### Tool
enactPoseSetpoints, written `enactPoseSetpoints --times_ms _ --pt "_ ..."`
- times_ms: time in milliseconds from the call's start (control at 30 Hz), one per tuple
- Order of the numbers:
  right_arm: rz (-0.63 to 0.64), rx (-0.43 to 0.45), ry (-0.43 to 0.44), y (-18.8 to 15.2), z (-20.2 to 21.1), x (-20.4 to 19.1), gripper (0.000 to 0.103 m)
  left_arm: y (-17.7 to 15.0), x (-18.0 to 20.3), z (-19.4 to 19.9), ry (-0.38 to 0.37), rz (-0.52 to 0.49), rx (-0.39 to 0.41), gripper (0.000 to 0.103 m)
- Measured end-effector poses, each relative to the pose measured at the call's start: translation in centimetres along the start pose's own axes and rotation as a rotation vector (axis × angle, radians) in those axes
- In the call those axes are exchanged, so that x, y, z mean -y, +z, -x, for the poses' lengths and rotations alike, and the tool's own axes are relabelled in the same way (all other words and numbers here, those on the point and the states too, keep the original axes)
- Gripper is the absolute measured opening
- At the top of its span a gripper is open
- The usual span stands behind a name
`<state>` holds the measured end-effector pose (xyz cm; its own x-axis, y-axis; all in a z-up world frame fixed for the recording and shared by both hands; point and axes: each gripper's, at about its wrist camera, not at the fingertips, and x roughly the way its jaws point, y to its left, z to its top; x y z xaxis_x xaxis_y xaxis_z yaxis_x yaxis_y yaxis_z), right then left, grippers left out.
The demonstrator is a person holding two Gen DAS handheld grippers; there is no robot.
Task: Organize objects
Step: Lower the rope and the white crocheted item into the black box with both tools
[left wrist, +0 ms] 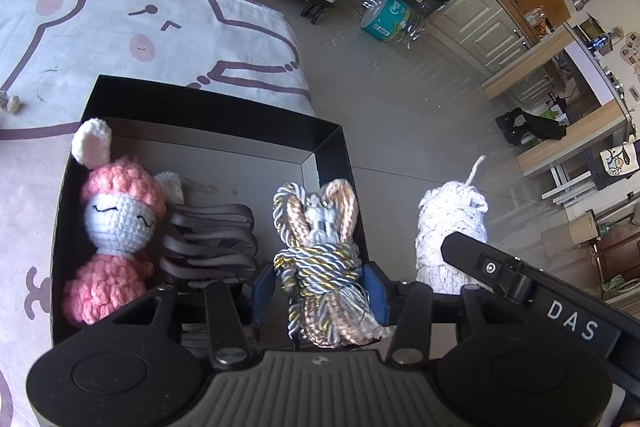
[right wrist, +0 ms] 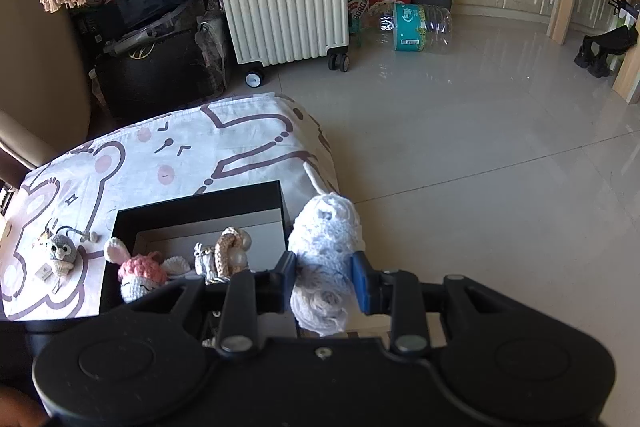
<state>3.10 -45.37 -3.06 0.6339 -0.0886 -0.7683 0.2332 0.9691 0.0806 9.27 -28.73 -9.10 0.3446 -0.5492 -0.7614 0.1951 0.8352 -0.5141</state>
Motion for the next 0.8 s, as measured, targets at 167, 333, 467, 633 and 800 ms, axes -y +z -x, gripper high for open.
enactPoseSetpoints --times_ms 167,333,467,633,800 --pt "-0.014 0.001 0.006 0.1 -0.4 0.3 0.031 0.6 -0.3 1.0 0.027 -0.013 0.014 0.061" --pt "-0.023 -0.006 0.015 0.2 -1.3 -0.4 0.031 1.8 -1.5 2.5 0.078 -0.004 0.063 0.061" --pt "-0.005 0.001 0.036 0.5 -2.1 -1.5 0.031 2.9 -2.6 4.0 0.094 0.01 0.103 0.061" --pt "0.038 0.008 0.056 1.0 -3.5 -3.4 0.031 4.0 -3.4 5.4 0.124 -0.015 0.155 0.06" --pt "0.061 -0.003 0.061 1.2 -5.5 -4.8 0.031 4.5 -3.5 5.7 0.139 -0.084 0.165 0.055"
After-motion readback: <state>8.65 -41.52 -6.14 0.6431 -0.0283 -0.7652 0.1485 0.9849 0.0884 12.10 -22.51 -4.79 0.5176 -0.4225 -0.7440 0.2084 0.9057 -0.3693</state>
